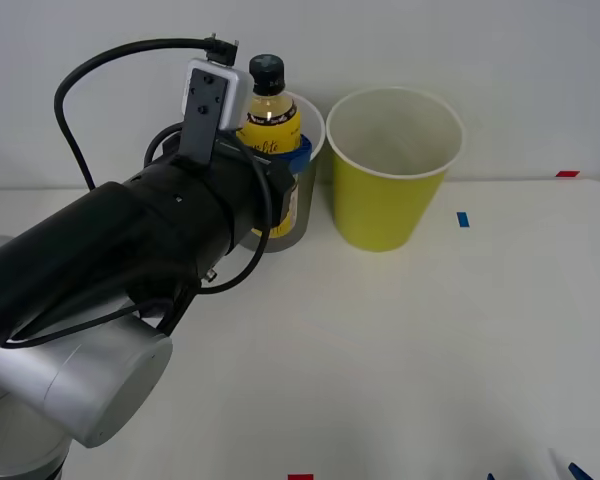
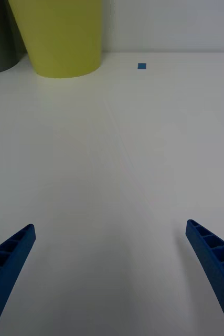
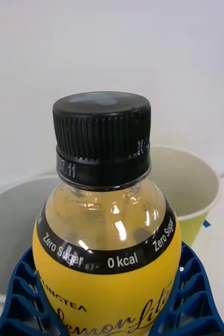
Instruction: Put cans in the gray bin and PET bottles in the light green bin.
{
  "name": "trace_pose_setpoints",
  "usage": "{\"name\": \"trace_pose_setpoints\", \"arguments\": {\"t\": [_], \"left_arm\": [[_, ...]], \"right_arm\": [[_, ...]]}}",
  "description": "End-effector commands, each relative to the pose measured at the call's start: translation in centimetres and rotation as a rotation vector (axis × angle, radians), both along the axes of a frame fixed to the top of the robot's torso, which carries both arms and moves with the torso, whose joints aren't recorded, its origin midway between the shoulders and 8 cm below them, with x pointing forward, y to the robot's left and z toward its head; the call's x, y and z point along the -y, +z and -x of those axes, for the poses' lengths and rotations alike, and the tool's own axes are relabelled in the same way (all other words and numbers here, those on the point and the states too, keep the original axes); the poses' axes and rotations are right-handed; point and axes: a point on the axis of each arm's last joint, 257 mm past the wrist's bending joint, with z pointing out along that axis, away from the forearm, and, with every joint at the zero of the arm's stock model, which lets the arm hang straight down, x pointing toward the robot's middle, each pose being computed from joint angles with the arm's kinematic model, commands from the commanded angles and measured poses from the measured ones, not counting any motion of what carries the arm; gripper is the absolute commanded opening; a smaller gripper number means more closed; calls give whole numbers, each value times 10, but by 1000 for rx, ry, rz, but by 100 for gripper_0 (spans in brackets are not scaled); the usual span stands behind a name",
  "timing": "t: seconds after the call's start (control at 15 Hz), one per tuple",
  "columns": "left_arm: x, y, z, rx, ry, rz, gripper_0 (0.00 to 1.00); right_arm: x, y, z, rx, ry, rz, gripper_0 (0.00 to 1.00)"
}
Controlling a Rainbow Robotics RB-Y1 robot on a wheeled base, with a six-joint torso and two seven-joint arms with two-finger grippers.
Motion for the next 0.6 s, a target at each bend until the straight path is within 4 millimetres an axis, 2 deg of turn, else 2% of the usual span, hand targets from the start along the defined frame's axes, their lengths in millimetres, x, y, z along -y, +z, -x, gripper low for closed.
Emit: {"name": "trace_pose_setpoints", "arguments": {"t": [0.07,0.33,0.6], "left_arm": [[20,31,-10,47,-23,32,4],[46,58,-23,74,-46,56,4],[88,92,-55,91,-76,55,4]], "right_arm": [[0,0,0,0,0,0,100],[0,0,0,0,0,0,100],[0,0,0,0,0,0,100]]}}
